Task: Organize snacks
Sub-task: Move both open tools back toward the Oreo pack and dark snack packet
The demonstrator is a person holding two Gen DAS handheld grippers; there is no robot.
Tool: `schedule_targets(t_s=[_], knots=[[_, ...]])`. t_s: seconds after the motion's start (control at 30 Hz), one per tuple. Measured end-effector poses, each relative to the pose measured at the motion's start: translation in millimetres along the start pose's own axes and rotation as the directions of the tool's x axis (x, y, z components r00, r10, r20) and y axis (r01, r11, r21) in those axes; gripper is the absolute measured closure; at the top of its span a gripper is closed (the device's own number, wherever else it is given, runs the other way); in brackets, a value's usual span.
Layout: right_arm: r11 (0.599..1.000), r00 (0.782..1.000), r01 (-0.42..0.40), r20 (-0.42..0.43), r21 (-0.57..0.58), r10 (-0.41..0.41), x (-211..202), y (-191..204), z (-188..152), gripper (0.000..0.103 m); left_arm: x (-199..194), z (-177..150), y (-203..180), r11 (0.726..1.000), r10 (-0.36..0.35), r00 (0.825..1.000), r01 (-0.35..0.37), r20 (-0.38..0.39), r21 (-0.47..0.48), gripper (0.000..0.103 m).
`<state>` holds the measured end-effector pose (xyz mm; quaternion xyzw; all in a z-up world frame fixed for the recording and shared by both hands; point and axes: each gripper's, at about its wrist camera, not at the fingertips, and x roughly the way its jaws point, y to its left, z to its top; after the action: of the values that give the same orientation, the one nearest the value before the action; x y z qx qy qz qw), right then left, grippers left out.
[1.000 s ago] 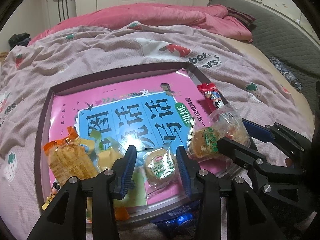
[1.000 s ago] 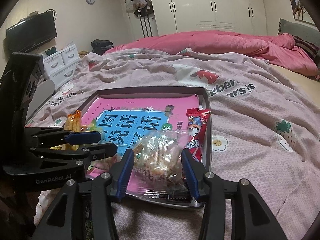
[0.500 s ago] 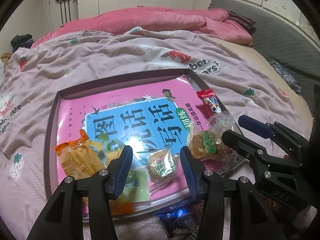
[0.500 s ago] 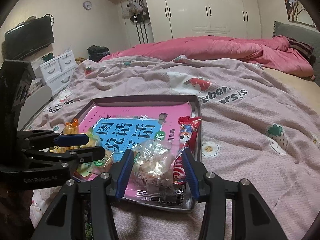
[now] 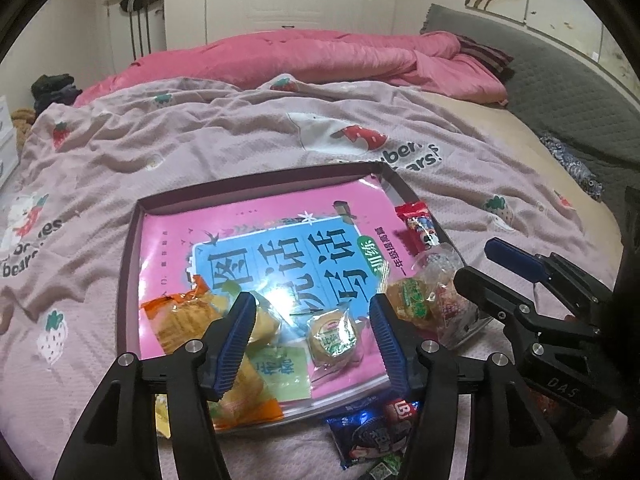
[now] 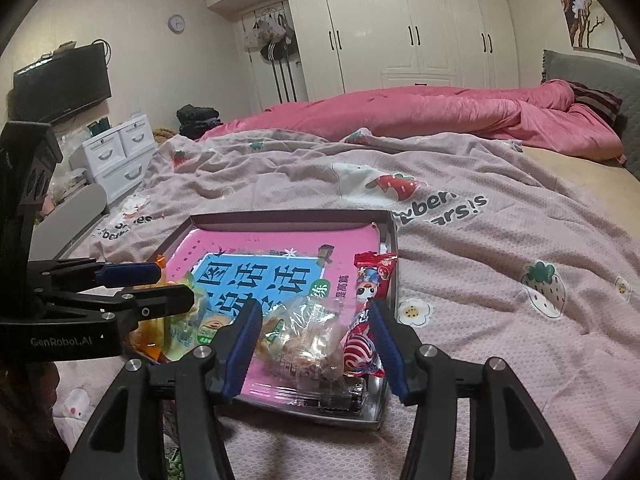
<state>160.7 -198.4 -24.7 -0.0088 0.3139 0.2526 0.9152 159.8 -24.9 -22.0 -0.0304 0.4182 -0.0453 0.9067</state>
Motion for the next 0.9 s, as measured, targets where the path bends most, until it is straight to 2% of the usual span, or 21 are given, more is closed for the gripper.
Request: schedule_targets(t_s=[0.23,0.63,0.9], knots=[[1.0,1.0,0.0,0.021,-0.002,0.0,-10.1,2.4,0.7,0.043,-11.4,-0.8,0.6,1.0,0.007,1.0,-0.007,0.011,0.003,0.034],[1.0,0.999,-0.006,0.038,-0.01,0.006,-25.8,11.7,-1.7,0.035,-31.3,-9.0,-2.5,1.0,0.004,1.0,-0.004,0.008,0.023,0.033],[1.0,0.999,-0.016,0.033,-0.027,0.017,-34.6,23.2,-5.5,0.035,-42.2,-23.4,0.8,0.999,-0.021,1.0,0.021,-0.02,0.037,0.029]])
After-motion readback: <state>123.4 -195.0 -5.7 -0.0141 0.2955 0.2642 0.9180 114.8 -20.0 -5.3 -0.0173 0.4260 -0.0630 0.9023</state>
